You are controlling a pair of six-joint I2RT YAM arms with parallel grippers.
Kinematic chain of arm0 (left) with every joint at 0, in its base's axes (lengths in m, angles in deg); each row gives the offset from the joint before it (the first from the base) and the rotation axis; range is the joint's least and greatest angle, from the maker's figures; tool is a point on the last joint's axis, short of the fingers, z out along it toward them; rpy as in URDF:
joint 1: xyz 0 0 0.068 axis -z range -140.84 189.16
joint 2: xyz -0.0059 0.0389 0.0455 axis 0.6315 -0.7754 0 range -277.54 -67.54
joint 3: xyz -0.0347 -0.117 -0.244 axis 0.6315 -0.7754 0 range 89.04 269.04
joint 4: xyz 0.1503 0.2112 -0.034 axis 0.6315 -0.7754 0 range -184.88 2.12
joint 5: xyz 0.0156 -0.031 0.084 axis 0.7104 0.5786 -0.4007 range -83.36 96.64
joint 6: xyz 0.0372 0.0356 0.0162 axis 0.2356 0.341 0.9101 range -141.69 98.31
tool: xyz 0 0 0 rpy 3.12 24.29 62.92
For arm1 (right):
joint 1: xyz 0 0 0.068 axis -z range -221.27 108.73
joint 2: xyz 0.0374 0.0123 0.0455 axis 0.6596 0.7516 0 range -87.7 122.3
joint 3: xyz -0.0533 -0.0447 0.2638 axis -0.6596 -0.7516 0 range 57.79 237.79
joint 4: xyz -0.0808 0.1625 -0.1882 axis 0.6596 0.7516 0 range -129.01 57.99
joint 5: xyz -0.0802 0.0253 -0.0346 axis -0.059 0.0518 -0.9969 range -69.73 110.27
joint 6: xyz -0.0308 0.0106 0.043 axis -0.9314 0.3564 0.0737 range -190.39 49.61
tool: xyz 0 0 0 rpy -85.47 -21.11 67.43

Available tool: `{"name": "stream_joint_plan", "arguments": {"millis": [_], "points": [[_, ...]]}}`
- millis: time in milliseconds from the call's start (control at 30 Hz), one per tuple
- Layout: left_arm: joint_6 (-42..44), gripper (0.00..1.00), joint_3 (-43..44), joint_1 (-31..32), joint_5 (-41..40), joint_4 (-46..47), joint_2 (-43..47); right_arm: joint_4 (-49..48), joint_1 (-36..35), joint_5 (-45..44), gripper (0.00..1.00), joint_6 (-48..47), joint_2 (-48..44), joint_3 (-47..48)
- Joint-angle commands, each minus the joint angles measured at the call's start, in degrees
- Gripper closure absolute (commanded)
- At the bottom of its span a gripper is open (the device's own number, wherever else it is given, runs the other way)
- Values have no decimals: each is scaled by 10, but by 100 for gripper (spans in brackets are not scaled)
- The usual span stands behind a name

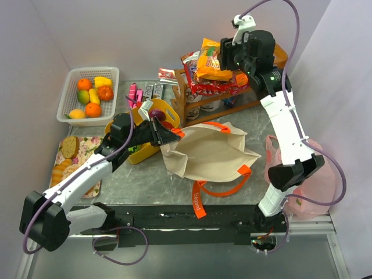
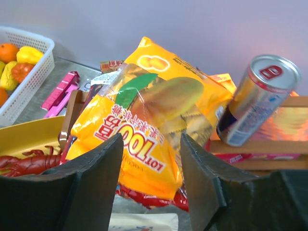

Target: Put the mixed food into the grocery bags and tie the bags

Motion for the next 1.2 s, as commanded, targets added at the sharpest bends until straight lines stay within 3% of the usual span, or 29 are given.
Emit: {"name": "stream_joint_plan", "arguments": {"millis": [0, 533, 733, 833, 867, 1167], "points": [[77, 99, 39, -14, 25, -31, -21, -19, 3, 19, 43, -28, 28, 31], [192, 99, 99, -42, 12, -99, -50, -6, 3, 15, 49, -53, 69, 49], [200, 99, 101, -45, 6, -99, -44, -23, 4, 20, 68, -55, 56, 21], [200, 99, 102, -46, 7, -99, -43, -30, 3, 23, 88, -60, 52, 17], [200, 99, 103, -47, 9, -99, -44, -33, 3, 23, 99, -61, 50, 17], [238, 99, 137, -49, -8, -147, -69, -85, 3, 52, 100, -76, 16, 2]]}}
